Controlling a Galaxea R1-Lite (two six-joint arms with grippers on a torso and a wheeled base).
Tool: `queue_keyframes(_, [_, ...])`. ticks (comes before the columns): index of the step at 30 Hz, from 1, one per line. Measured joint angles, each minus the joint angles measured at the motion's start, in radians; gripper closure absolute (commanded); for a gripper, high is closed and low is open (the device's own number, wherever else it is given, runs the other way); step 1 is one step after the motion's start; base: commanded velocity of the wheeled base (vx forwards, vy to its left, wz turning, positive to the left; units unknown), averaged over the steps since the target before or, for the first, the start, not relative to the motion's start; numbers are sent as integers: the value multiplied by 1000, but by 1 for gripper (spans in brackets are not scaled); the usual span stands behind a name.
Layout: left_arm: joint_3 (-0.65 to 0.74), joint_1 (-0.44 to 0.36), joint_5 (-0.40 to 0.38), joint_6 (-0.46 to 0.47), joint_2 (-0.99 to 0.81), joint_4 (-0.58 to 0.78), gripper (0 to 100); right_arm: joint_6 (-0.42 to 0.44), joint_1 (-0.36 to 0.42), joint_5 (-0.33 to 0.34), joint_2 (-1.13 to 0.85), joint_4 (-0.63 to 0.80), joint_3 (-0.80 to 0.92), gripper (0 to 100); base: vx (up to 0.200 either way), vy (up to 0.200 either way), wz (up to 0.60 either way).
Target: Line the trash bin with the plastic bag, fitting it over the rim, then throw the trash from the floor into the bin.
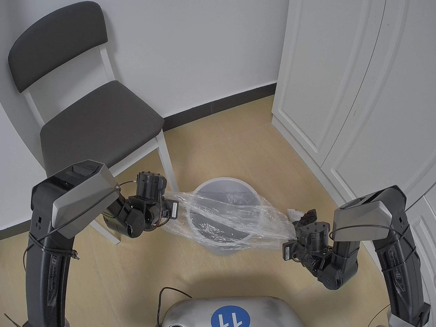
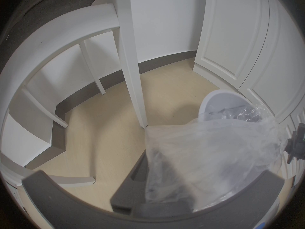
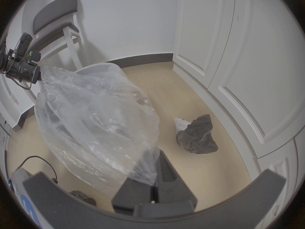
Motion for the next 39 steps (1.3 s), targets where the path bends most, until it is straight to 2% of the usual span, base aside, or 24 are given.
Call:
queue_keyframes(12, [43, -29, -17, -6, -21, -11, 100, -19, 46, 10, -1, -80, 64, 100, 0, 0, 0])
queue_keyframes(13, [44, -30, -18, -7, -23, -11, 100, -20, 47, 11, -3, -74, 67, 0, 0, 0, 0])
queue_keyframes(20, [47, -32, -17, -8, -29, -12, 100, -13, 34, 65, -8, -90, 79, 0, 0, 0, 0])
queue_keyframes(27, [45, -32, -18, -8, -29, -13, 100, -10, -25, 318, -28, -103, 155, 0, 0, 0, 0])
queue_keyframes(34, [41, -30, -17, -9, -27, -13, 100, 0, -102, 627, -67, -104, 254, 0, 0, 0, 0])
queue_keyframes(37, [39, -29, -17, -9, -26, -13, 100, 2, -133, 703, -86, -104, 295, 0, 0, 0, 0])
queue_keyframes(39, [39, -29, -18, -8, -26, -13, 100, 1, -143, 715, -98, -104, 314, 0, 0, 0, 0])
